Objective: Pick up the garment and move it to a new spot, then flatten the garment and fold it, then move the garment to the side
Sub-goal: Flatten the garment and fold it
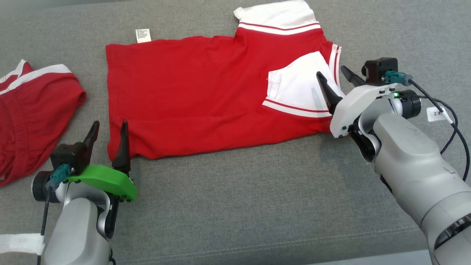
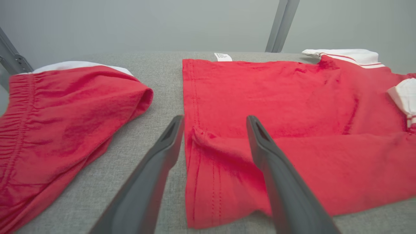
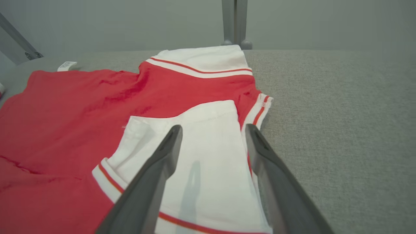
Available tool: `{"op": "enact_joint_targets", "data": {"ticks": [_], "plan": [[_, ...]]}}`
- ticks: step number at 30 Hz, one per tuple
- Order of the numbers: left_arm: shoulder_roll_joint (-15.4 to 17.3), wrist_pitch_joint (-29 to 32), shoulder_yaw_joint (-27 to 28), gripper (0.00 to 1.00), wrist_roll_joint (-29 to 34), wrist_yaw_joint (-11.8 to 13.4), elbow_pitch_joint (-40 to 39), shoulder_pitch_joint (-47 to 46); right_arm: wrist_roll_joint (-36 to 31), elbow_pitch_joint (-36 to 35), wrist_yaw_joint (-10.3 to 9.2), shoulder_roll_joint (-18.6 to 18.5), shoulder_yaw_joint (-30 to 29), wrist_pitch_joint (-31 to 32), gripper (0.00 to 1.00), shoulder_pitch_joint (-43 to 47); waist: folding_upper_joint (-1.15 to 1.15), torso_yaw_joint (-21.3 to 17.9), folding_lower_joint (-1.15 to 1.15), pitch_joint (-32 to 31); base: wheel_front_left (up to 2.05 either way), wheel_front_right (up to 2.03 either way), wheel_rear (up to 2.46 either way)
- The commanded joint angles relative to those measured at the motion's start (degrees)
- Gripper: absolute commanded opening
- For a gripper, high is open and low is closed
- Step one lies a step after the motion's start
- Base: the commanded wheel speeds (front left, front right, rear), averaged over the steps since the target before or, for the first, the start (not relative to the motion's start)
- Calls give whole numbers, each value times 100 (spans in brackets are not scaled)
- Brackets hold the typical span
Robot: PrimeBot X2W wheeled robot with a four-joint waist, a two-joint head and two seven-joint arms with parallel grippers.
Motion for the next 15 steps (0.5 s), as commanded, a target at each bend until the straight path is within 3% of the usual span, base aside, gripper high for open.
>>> {"op": "enact_joint_targets", "data": {"ticks": [1, 15], "plan": [[-3, -21, 35, 100, 38, 21, -29, 108, 26, -35, -5, -36, 18, -45, 100, 70, 0, -8, -1, -57, 0, 0, 0], [-212, -20, 440, 100, 275, 32, -626, 997, -147, -584, -5, -342, -180, -198, 100, 965, 0, -109, -1, -260, 0, 0, 0]]}}
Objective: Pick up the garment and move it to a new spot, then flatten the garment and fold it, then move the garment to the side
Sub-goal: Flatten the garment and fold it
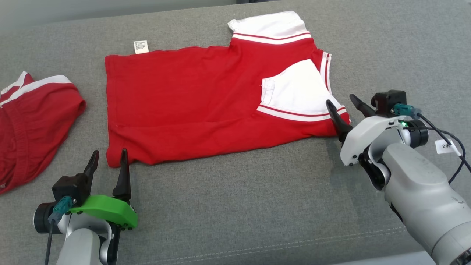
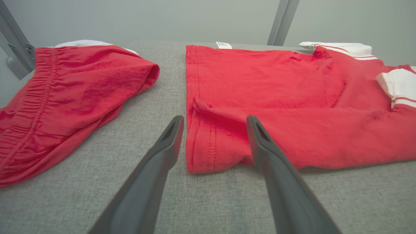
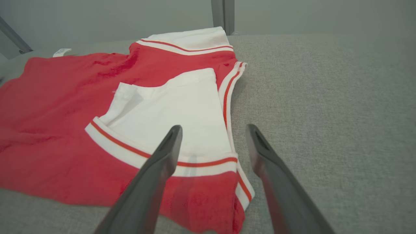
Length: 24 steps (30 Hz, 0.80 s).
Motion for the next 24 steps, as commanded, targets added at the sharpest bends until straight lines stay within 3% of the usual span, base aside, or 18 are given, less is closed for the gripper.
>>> {"op": "enact_joint_targets", "data": {"ticks": [1, 22, 23, 24], "plan": [[-2, -21, 26, 100, 55, 1, 41, 56, -84, -77, -5, -18, -73, -23, 100, 180, 0, -6, 0, 8, 0, 0, 0], [-56, -21, 68, 100, 82, -70, 1115, -464, -470, 122, -4, 256, -424, -25, 100, 493, 0, -105, 0, 242, 0, 0, 0], [-56, -22, 62, 85, 63, -61, 1146, -496, -472, 135, -4, 261, -425, -19, 75, 490, 0, -105, 0, 245, 0, 0, 0], [-56, -22, 57, 40, 53, -64, 1166, -516, -474, 150, -4, 275, -424, -18, 45, 483, 0, -106, 0, 247, 0, 0, 0]]}}
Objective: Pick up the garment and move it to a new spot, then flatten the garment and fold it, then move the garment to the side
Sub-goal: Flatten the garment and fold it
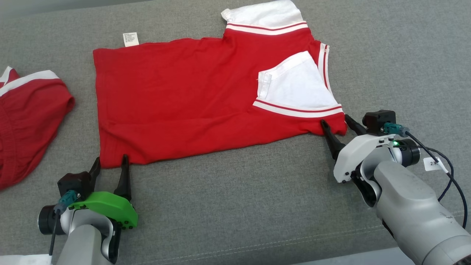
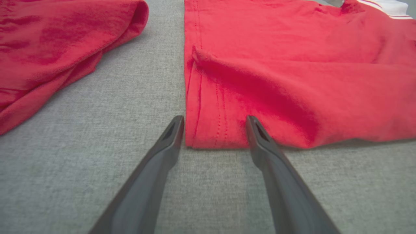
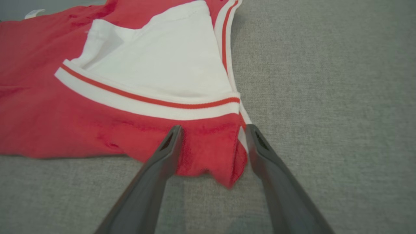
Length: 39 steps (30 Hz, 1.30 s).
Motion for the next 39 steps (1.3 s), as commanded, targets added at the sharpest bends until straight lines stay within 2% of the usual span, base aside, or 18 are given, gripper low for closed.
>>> {"op": "enact_joint_targets", "data": {"ticks": [1, 2, 3, 13, 26, 39], "plan": [[-6, -22, -19, 23, -35, -13, 40, -101, -39, 54, -4, 19, 3, -9, 28, -33, 0, -2, 0, 2, 0, 0, 0], [-6, -22, -19, 23, -35, -13, 40, -101, -39, 54, -4, 19, 3, -9, 28, -33, 0, -2, 0, 2, 0, 0, 0], [-2, -22, -26, 0, -40, -13, 59, -107, -38, 65, -4, 28, 8, -8, 0, -36, 0, -1, 0, 0, 0, 0, 0], [26, -22, -138, 0, -125, -17, -5, 89, 217, 61, -5, -57, 12, -5, 0, 159, 0, 37, 0, -176, 0, 0, 0], [-91, -21, -114, 0, -175, -17, -355, 851, 559, -572, -6, -415, -92, 10, 0, 1108, 0, -24, 0, -749, 0, 0, 0], [-208, -22, 135, 0, -209, -17, -740, 1597, 433, -1372, -7, -558, -462, 381, 0, 2070, 0, -219, 0, -1063, 0, 0, 0]]}}
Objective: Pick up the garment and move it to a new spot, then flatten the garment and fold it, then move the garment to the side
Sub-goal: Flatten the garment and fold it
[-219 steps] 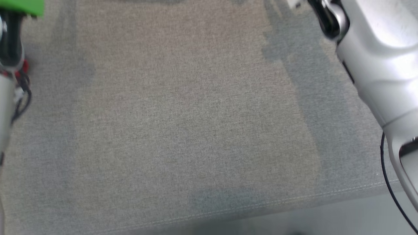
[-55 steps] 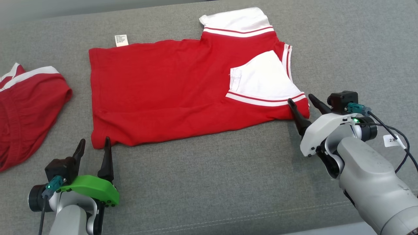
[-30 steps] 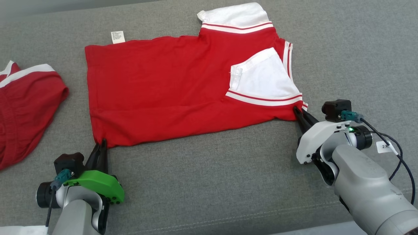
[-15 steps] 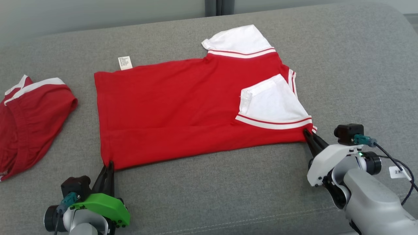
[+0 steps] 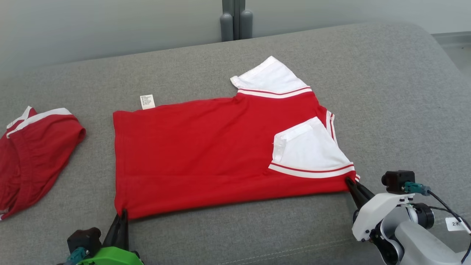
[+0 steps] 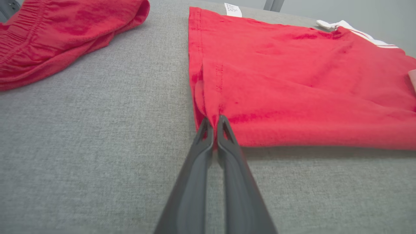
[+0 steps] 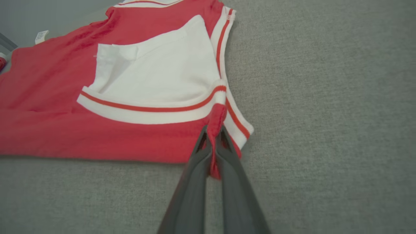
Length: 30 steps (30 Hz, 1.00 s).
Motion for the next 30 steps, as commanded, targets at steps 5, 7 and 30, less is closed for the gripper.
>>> {"op": "enact_joint_targets", "data": {"ticks": [5, 7, 30], "plan": [[-83, -22, 57, 0, 18, -1, -223, 333, -166, -356, -10, -89, -322, 221, 0, 499, 0, 75, 0, -82, 0, 0, 0], [-100, -22, 59, 0, 22, 2, -265, 377, -206, -431, -10, -102, -393, 258, 0, 583, 0, 89, 0, -93, 0, 0, 0], [-204, -22, -4, 0, -43, 4, -147, 452, -1322, -1812, -10, 354, -1849, 1363, 0, 1651, 0, 136, 0, 6, 0, 0, 0]]}}
